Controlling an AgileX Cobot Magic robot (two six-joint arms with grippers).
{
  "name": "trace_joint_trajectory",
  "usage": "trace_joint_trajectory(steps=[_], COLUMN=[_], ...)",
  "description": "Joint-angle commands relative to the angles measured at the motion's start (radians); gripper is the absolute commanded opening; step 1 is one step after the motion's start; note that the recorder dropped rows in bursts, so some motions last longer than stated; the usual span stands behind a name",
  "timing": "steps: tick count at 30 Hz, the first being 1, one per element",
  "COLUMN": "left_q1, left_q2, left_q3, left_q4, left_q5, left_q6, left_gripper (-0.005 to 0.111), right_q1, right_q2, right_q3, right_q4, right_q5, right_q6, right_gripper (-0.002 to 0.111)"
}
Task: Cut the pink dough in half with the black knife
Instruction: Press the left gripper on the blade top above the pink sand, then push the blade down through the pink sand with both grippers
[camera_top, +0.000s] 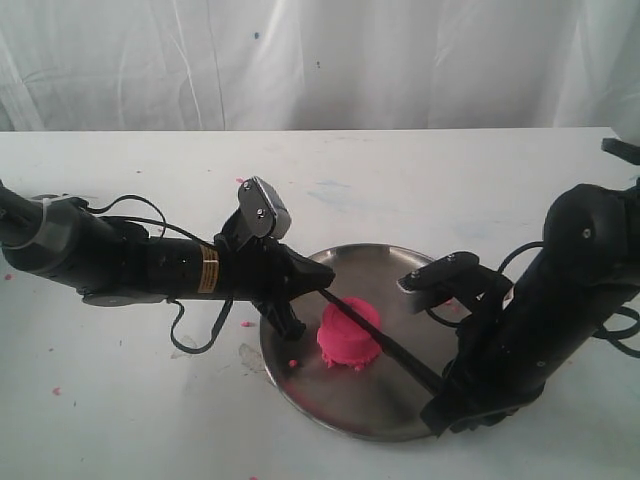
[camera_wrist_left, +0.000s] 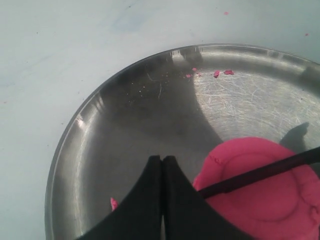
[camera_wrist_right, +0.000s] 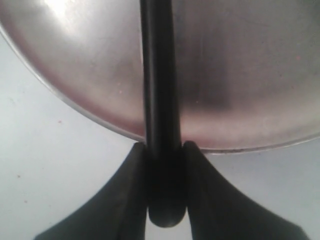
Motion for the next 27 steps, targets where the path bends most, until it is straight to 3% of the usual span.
trace_joint_trajectory(steps=[1,27], left_q1=[-0.005,-0.005], left_q2=[0.000,0.057], left_q3=[0.004,0.004], left_q4=[0.025,0.032], left_q5=[0.046,0.071], left_q6=[-0.002,-0.002], left_gripper=[0.000,0.000], right_q1=[-0.002,-0.002], right_q2=[0.015,0.015], right_q3=[0.004,0.004], right_q4=[0.026,0.032], right_q5=[-0.052,-0.058], right_q6=[0.010,0.010], right_gripper=[0.000,0.000])
